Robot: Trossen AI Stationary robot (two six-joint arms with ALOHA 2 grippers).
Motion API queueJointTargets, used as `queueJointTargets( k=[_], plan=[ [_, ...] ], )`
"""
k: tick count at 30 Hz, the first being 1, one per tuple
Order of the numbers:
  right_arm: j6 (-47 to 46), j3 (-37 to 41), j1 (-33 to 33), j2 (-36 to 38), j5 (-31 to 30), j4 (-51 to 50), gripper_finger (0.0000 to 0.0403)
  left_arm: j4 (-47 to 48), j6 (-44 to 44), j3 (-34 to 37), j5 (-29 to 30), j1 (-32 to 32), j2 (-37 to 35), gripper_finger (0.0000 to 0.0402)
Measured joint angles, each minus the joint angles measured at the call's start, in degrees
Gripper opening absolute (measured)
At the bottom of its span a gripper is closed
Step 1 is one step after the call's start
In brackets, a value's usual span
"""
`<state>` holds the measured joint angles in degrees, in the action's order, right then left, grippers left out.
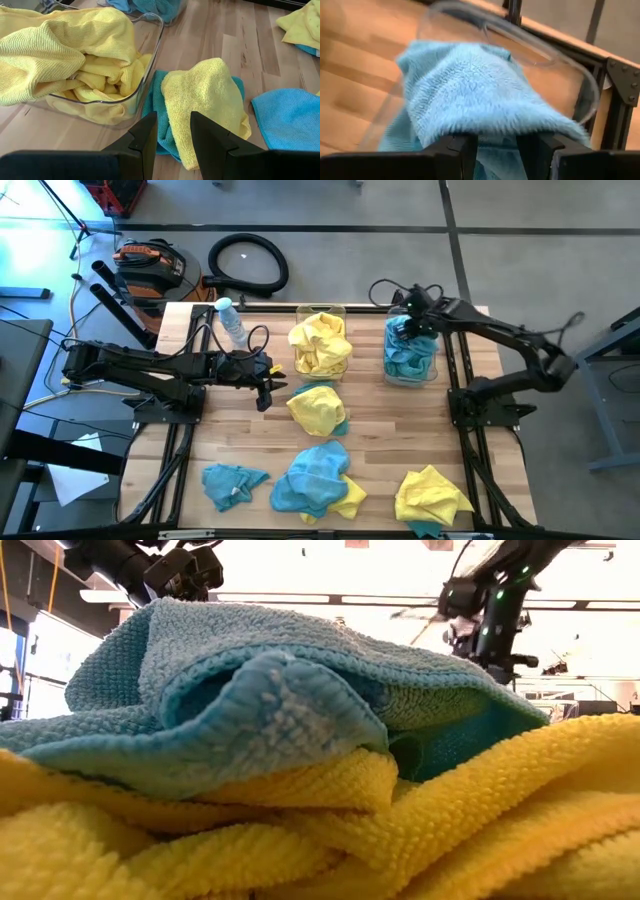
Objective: Sort microfiber towel by color & place in baskets
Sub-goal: Put the blue towel into the right transparent bin
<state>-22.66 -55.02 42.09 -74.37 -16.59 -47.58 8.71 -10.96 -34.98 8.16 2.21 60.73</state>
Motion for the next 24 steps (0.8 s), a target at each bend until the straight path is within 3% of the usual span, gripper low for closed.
queueJointTargets(
  k=[5, 14, 24],
  plan=[
    [0.65, 0.00, 1.53, -8.85, -2.93, 3.40, 0.0123, 0.00, -0.02, 0.00, 0.00, -0.01, 0.00, 0.0105],
    [-0.04, -0.24, 4.82, -21.30, 1.67, 6.06, 0.0123, 0.04, -0.83, 0.00, 0.00, 0.01, 0.00, 0.0105],
    [0.05, 0.04, 4.80, -18.47, 3.36, 5.98, 0.0123, 0.09, -0.90, 0.00, -0.02, -0.01, 0.00, 0.0105]
  ],
)
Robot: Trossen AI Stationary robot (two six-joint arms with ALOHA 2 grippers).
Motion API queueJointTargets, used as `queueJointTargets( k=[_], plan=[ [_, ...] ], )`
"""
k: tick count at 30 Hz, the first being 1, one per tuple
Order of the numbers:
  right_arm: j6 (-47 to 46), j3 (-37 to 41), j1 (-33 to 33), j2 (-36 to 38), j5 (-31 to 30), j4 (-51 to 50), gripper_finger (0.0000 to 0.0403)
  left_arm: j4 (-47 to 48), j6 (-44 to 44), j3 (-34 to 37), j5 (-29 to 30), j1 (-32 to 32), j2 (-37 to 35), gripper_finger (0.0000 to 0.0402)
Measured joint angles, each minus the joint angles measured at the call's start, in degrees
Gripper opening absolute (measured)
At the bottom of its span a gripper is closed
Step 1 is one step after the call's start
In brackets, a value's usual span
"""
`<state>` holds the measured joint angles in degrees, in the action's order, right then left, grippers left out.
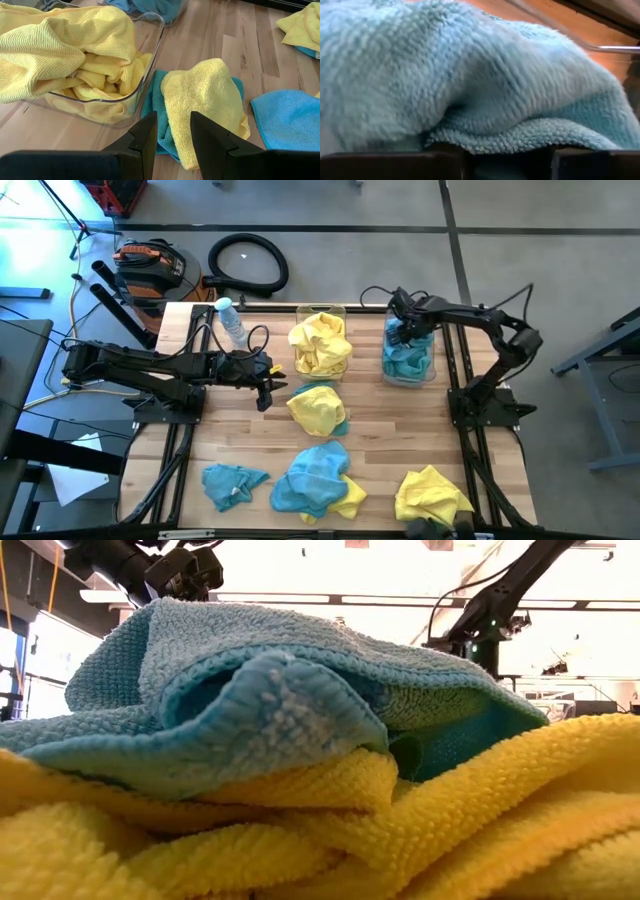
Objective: Sort microfiber towel by color & place in baskets
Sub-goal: Put the blue towel into the right transparent bin, then put the yellow towel into the left transparent bin
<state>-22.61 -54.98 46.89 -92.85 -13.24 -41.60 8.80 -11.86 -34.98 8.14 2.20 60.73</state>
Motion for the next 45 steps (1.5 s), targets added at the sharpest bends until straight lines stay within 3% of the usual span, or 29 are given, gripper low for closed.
queueJointTargets(
  k=[14, 24, 38, 45],
  plan=[
    [-1.57, 0.02, -0.46, 17.84, 0.26, -6.90, 0.0123, 0.00, 0.00, 0.00, -0.02, 0.00, 0.00, 0.0105],
    [-1.99, 0.02, -6.17, 25.99, 0.24, -10.85, 0.0123, 0.00, -0.07, 0.00, -0.02, 0.00, 0.00, 0.0105],
    [-4.81, 0.02, -25.11, 34.72, 0.04, -16.69, 0.0123, 1.37, -1.14, 0.00, 0.11, 0.00, 0.02, 0.0105],
    [-10.78, 1.83, -39.29, 37.11, -6.76, -15.56, 0.0123, 0.72, 2.51, -0.02, 0.16, 0.00, 0.02, 0.0105]
  ],
)
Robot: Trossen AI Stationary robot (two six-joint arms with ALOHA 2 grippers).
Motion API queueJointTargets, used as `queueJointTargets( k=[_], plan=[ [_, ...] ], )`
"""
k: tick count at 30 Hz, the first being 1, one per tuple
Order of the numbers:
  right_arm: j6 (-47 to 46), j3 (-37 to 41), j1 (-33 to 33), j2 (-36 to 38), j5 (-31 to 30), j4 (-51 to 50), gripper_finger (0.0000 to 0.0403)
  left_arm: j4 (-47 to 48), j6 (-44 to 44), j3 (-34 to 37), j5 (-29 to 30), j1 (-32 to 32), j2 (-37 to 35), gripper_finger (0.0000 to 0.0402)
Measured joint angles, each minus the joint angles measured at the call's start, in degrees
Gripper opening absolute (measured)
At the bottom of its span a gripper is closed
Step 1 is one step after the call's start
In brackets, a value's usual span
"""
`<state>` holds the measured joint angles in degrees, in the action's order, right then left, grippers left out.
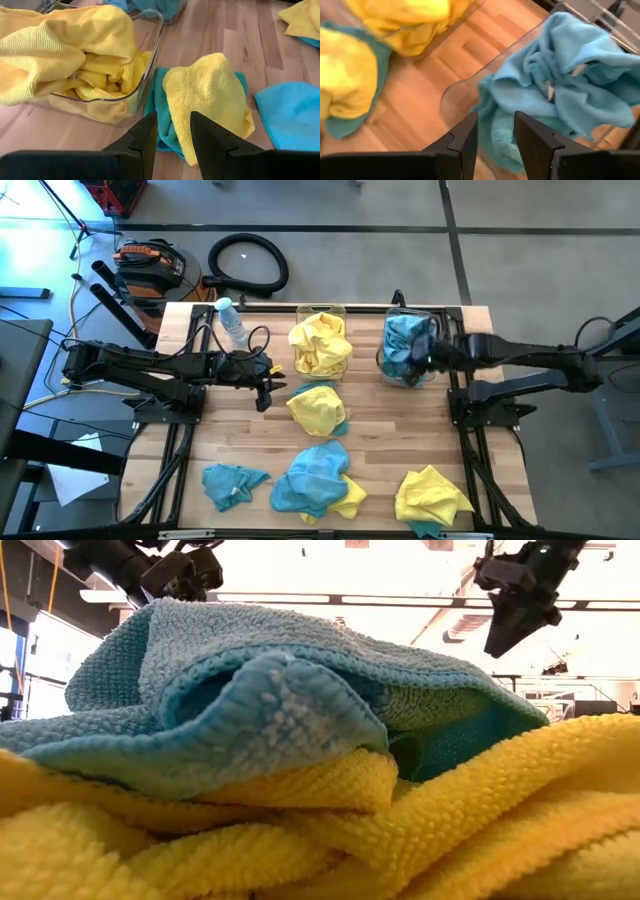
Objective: Sort microfiber towel by color & place in baskets
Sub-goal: Put the yellow towel into the left transparent bin
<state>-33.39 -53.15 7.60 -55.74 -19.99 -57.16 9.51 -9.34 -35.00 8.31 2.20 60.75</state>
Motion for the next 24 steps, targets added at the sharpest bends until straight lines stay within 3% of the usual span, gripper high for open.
queueJointTargets(
  k=[5, 14, 24],
  plan=[
    [-6.78, 7.03, -9.78, 2.17, -1.65, 5.54, 0.0123, 0.04, 0.43, 0.00, 1.68, -1.07, 0.00, 0.0105],
    [-11.59, 18.69, -24.08, 3.33, -1.75, 22.72, 0.0123, 11.21, 0.24, -7.92, 13.34, -8.09, 0.02, 0.0105],
    [-11.61, 28.98, -31.34, 3.32, -13.78, 38.30, 0.0123, 25.80, -10.32, -17.30, 25.09, -22.42, 2.85, 0.0105]
  ],
)
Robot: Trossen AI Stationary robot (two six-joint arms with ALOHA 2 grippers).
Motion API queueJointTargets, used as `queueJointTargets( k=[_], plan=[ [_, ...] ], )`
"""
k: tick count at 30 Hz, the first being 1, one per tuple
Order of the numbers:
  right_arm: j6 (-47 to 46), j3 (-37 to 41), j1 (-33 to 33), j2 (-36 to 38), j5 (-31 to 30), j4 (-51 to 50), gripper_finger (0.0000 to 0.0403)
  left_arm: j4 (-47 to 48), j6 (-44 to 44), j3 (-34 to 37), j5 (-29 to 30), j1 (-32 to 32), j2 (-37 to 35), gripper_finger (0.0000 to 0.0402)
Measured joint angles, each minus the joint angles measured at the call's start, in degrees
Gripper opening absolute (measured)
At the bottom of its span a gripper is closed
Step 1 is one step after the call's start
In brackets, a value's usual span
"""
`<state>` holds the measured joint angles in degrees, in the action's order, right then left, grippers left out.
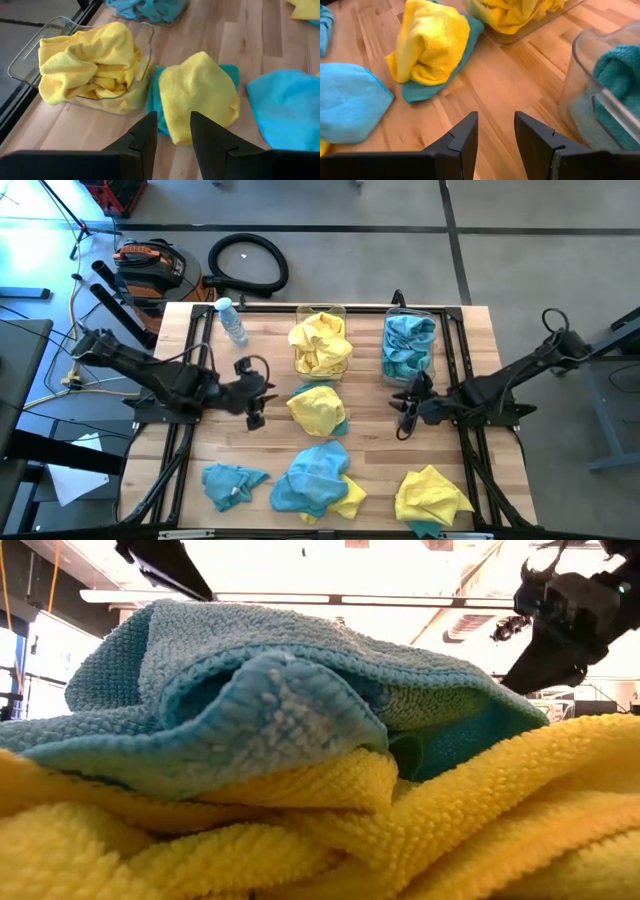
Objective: Sort microfiber towel by color & place in baskets
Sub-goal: Put the yellow towel into the left transparent bin
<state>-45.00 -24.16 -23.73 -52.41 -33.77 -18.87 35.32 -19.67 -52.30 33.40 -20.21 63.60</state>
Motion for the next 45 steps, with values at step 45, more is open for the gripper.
queueJointTargets(
  k=[45],
  plan=[
    [-30.18, -54.53, -28.13, -43.58, 29.10, -44.98, 0.0123, -28.16, -1.12, 17.21, -8.44, -4.54, 10.65, 0.0105]
  ],
)
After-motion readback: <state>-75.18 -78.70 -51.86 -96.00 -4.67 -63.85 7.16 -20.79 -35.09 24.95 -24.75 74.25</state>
